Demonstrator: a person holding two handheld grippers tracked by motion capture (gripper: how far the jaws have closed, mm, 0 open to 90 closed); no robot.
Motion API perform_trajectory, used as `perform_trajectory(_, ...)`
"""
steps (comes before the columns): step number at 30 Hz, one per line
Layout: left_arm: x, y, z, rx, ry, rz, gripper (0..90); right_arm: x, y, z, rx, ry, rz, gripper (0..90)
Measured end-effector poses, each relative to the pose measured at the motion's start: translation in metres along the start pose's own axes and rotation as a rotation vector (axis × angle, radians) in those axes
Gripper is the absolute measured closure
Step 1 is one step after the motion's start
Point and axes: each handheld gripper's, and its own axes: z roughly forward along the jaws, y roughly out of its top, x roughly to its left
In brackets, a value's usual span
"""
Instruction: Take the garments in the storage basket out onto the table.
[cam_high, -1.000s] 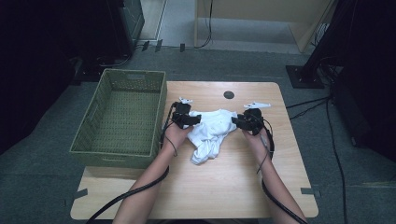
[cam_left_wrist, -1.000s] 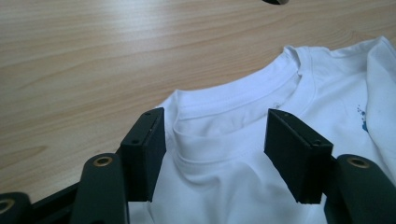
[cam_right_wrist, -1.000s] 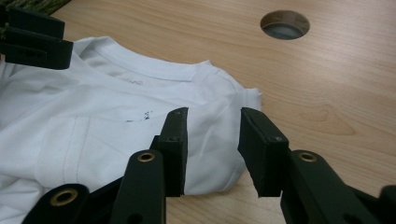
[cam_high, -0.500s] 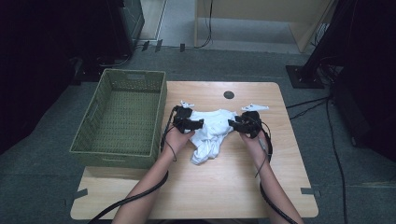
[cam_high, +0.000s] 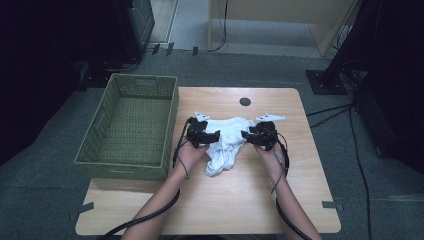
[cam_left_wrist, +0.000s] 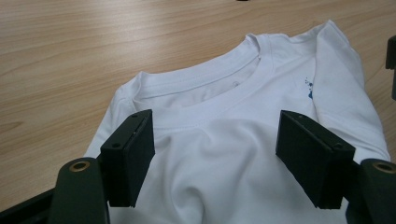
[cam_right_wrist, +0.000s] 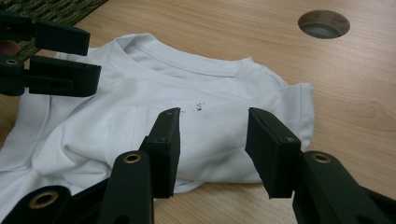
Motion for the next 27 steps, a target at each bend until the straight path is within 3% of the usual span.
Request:
perform_trajectory(6,-0.004,-0.006,-0.007,-0.003,-0.007,0.016,28.5,0.003,-0.002,0.003,0.011,-0.014,-0.006,55.7)
perform_trajectory(10,-0.011,-0.011,-0.011,-0.013,0.032,0.074,27.7,0.008,-0.003,0.003,0.010,-0.007,-0.004,55.7)
perform_trajectory(18,-0.015,-0.022,-0.002,0.013,0.005,0.062,27.1,0.017,-0.004,0.002,0.002,0.014,-0.010,55.5)
perform_trajectory(27,-0.018,-0.029,0.006,0.034,0.005,0.058,27.2,0.026,-0.004,0.004,0.001,0.039,-0.016,55.4)
